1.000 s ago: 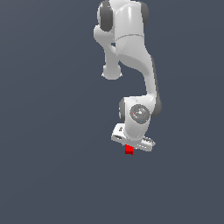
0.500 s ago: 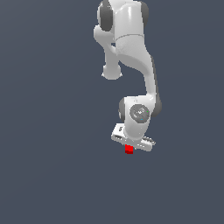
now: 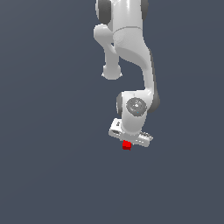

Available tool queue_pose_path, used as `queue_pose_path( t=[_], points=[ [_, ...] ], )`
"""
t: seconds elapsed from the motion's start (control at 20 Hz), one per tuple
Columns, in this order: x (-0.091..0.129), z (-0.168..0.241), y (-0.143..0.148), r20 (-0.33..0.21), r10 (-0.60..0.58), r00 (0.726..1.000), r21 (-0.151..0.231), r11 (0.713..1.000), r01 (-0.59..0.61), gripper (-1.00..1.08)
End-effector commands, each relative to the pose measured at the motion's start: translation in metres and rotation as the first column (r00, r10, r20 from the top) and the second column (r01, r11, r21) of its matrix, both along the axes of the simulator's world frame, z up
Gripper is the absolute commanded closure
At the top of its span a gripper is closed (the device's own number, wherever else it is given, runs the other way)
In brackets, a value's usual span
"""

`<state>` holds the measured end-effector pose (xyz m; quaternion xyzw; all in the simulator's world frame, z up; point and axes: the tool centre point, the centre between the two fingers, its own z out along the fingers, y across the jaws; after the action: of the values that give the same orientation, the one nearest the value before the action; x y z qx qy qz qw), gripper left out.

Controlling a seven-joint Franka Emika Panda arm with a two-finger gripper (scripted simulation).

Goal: Pick up the red cube and move it to a goal position.

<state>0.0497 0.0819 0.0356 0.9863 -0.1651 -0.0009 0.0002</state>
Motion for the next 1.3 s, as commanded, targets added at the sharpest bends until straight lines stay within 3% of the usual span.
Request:
queue_pose_path(
  t=[0.0, 0.85, 1.25],
  points=[
    [-0.007, 0.008, -0.006, 0.001, 0.000, 1.000, 0.000, 1.000, 0.000, 1.08],
    [-0.092, 0.094, -0.069, 0.002, -0.001, 1.000, 0.001, 1.000, 0.001, 1.08],
    [-0.119, 0.124, -0.091, 0.002, -0.001, 1.000, 0.001, 1.000, 0.001, 1.08]
  ],
)
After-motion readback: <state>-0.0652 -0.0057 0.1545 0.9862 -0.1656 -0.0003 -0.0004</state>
